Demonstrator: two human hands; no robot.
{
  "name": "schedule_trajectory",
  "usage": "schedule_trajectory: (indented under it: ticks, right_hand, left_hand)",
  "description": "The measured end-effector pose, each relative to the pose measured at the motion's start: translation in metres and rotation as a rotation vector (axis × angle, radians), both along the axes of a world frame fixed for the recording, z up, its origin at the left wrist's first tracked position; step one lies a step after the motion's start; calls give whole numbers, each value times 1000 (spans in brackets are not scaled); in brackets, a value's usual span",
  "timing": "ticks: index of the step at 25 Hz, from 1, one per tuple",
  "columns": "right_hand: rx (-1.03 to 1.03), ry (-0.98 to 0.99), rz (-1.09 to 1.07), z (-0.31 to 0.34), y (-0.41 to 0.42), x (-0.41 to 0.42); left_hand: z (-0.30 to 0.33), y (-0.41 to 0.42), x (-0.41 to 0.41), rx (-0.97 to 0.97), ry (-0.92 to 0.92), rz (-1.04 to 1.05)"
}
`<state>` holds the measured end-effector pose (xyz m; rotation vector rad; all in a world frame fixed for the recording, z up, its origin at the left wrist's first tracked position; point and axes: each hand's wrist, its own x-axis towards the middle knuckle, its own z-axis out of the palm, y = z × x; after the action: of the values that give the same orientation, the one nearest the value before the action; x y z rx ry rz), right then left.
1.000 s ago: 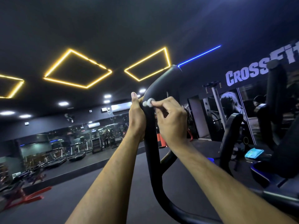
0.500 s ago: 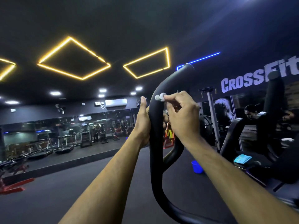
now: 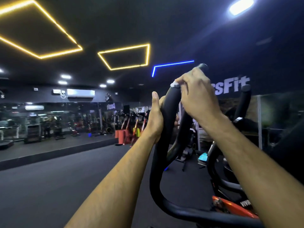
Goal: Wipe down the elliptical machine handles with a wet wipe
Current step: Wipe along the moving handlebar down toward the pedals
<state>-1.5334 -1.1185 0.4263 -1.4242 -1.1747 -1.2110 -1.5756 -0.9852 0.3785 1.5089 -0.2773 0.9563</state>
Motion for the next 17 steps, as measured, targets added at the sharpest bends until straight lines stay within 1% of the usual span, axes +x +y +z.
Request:
schedule_trajectory:
  ticks: [3, 4, 6, 7, 9, 10, 11, 12, 14, 17]
  right_hand:
    - [-98, -172, -137, -38, 11, -19]
    - [-143, -212, -152, -54, 15, -23]
    - [-185, -206, -71, -73, 12, -21]
    - [-148, -156, 9, -70, 6, -18]
    - [65, -14, 86, -48, -7, -12]
    - [180, 38, 86, -30, -11, -9]
    - [243, 62, 66, -13, -12, -8]
    - [240, 66, 14, 2, -9, -9]
    - [84, 32, -150, 10, 5, -15]
    - [-88, -84, -336, -6, 15, -26]
  left_hand:
    - [-2, 5, 2, -1, -61, -113]
    - [-4, 6, 1, -10, -76, -125]
    - [-6, 4, 0, -40, -68, -124]
    - [-5, 3, -1, -42, -58, -128]
    - [-4, 1, -2, -36, -44, -124]
    - [-4, 0, -3, -32, -36, -104]
    - [-4, 0, -3, -30, -32, -75]
    - [-5, 1, -3, -31, -31, -53]
    - [-7, 4, 0, -36, -35, -26]
    - [-7, 10, 5, -25, -49, -10]
